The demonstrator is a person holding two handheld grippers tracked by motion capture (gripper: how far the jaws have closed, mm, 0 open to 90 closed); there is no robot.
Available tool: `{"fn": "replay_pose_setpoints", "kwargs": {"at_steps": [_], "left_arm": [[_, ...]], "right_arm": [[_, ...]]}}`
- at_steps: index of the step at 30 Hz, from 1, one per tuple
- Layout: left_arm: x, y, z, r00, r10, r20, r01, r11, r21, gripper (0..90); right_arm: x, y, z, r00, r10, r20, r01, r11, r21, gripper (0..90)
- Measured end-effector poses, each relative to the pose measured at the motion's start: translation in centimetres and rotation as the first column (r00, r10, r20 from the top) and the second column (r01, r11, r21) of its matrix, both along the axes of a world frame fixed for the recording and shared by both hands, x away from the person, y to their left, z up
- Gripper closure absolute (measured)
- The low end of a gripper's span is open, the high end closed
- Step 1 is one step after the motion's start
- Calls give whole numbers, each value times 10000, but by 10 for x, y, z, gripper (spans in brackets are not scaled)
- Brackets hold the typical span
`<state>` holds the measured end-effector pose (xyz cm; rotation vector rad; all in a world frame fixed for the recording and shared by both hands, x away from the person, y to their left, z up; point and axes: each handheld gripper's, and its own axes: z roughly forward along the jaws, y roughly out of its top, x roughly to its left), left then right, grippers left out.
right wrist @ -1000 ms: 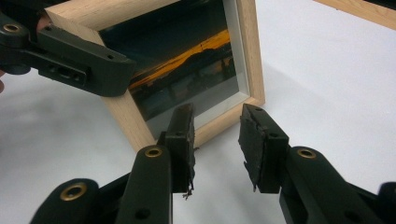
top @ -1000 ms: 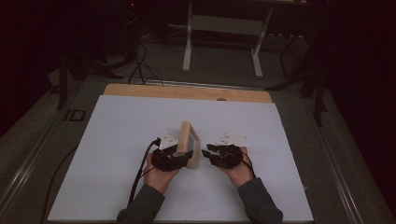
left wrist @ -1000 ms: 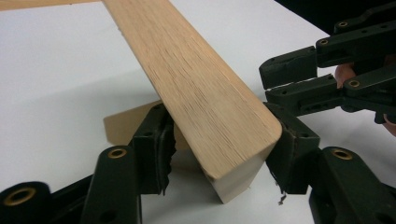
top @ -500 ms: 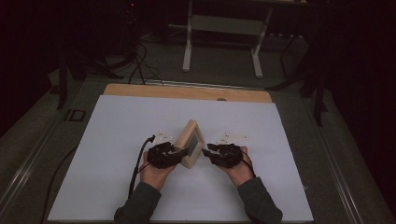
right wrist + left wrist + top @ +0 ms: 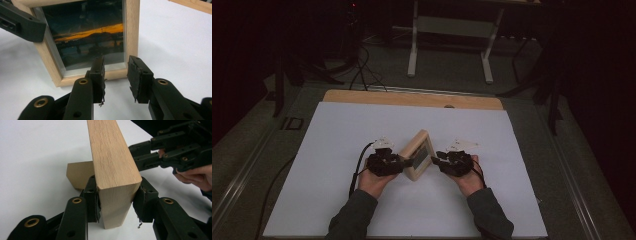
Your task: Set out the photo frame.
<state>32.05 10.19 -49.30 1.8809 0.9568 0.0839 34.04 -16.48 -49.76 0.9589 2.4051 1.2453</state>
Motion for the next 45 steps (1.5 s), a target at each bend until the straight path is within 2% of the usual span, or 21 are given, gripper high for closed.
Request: {"fn": "replay_pose_setpoints", "kwargs": {"at_steps": [5, 10, 15, 20, 23, 30, 34, 37, 39, 45], "left_arm": [[6, 4, -1, 9993, -317, -206, 313, 9993, -207, 611], [10, 5, 0, 9974, -660, -293, 655, 9977, -173, 613], [6, 0, 2, 9989, -459, 18, 459, 9985, 296, 596], [-1, -6, 5, 9982, 30, 601, -98, 9934, 1140, 518], [-2, -6, 6, 9975, 233, 673, -314, 9920, 1224, 460], [-13, 3, 8, 9925, 952, 769, -1009, 9922, 732, 402], [-24, 9, 9, 9852, 1398, 995, -1447, 9885, 441, 418], [-33, 15, 10, 9792, 1706, 1100, -1719, 9851, 20, 477], [-38, 16, 9, 9769, 1785, 1172, -1800, 9837, 21, 523], [-45, 17, 5, 9774, 1743, 1199, -1738, 9847, -146, 660]], "right_arm": [[2, -1, 1, 10000, -66, 9, 66, 10000, 5, 663], [3, -4, 1, 9999, -155, 8, 155, 9999, 31, 663], [6, -6, 2, 9996, -265, 20, 264, 9996, 45, 665], [11, -6, 3, 9993, -376, 8, 376, 9993, 82, 666], [15, -7, 4, 9989, -466, 19, 466, 9988, 145, 670], [24, -8, 7, 9974, -720, -24, 721, 9971, 223, 689], [29, -7, 7, 9965, -835, -14, 836, 9964, 173, 785], [32, -5, 6, 9962, -870, -27, 870, 9961, 159, 834], [35, -4, 6, 9956, -934, -91, 936, 9955, 142, 855], [45, 0, 3, 9927, -1169, -291, 1174, 9929, 190, 882]]}}
